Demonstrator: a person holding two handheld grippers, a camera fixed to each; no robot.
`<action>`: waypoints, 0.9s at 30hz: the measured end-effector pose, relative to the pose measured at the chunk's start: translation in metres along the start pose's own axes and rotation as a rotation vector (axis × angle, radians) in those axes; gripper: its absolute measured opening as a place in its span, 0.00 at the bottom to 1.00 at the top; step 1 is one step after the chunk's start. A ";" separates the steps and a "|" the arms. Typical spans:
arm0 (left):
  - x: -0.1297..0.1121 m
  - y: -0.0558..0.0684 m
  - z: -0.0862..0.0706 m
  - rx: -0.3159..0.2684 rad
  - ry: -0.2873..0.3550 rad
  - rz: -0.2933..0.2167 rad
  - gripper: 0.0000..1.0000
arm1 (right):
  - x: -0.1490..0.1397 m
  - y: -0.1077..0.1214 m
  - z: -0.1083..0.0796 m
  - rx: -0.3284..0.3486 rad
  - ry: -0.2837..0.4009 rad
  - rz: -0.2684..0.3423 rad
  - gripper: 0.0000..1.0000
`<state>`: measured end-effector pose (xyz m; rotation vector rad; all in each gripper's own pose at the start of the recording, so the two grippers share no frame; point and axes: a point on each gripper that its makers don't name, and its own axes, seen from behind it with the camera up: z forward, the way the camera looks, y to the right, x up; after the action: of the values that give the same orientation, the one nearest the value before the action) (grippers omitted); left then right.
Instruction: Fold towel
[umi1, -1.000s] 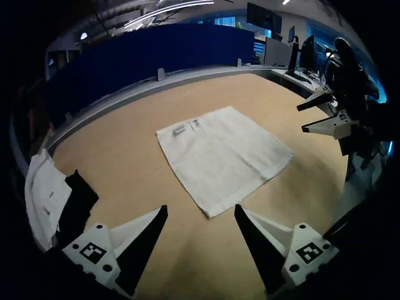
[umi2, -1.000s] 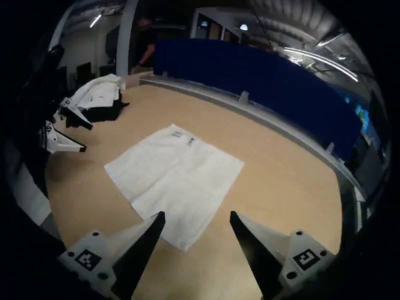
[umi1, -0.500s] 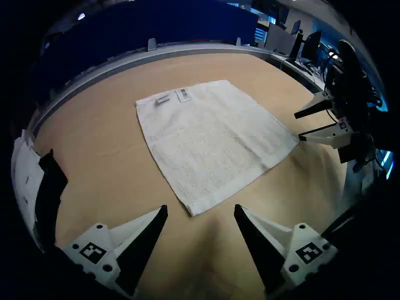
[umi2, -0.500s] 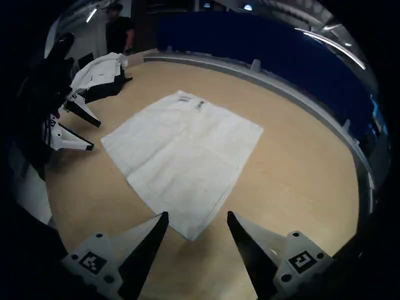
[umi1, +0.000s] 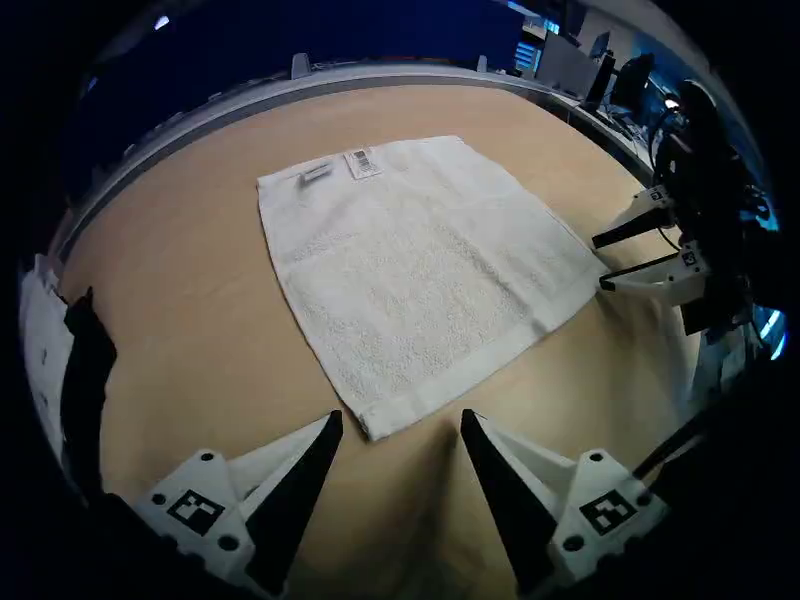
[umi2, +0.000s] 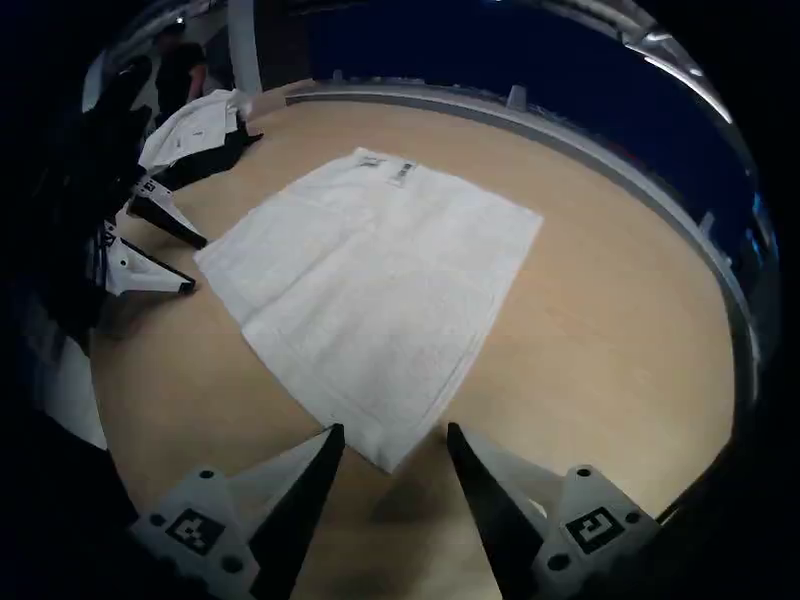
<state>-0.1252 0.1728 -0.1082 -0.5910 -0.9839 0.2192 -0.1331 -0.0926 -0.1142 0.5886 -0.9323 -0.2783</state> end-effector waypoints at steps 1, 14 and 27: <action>0.000 0.000 0.000 0.003 -0.002 0.001 0.86 | -0.002 0.000 0.000 0.001 -0.002 0.000 0.78; -0.001 -0.006 0.002 0.046 -0.003 0.034 0.70 | -0.006 -0.001 0.000 -0.014 0.009 0.004 0.46; -0.002 -0.004 -0.001 0.050 -0.003 0.043 0.52 | -0.007 -0.004 -0.001 -0.016 0.015 0.018 0.30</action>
<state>-0.1262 0.1681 -0.1077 -0.5668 -0.9659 0.2824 -0.1360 -0.0921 -0.1215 0.5668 -0.9203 -0.2644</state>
